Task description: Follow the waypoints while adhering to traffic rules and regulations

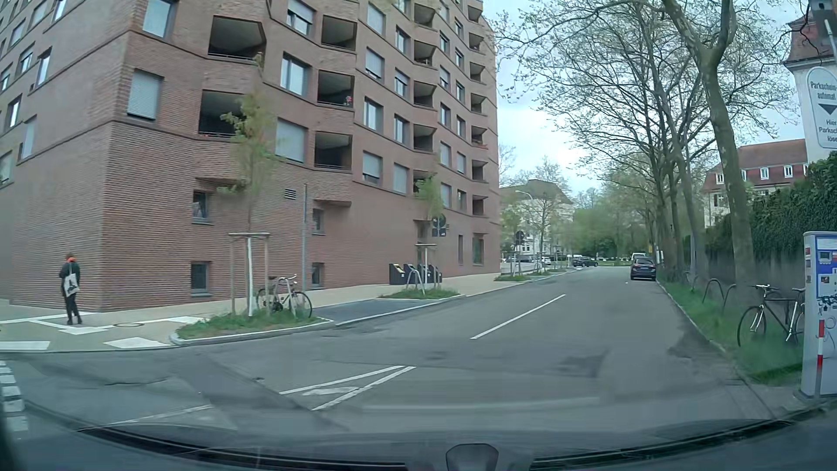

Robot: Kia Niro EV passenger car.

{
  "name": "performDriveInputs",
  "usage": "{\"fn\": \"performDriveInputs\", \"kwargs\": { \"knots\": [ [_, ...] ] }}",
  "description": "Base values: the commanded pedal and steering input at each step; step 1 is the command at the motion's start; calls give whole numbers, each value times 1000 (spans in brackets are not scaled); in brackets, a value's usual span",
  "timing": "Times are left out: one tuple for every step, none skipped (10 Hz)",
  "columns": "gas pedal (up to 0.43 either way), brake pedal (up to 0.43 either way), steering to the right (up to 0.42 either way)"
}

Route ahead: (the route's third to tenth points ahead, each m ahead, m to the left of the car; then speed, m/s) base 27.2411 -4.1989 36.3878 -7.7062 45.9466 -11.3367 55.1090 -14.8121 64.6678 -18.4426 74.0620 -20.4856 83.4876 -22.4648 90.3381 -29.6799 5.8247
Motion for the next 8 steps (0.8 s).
{"fn": "performDriveInputs", "kwargs": {
  "knots": [
    [177, 0, 216],
    [189, 0, 214],
    [189, 0, 213],
    [189, 0, 210],
    [189, 0, 203],
    [189, 0, 193],
    [189, 0, 180],
    [189, 0, 165]
  ]
}}
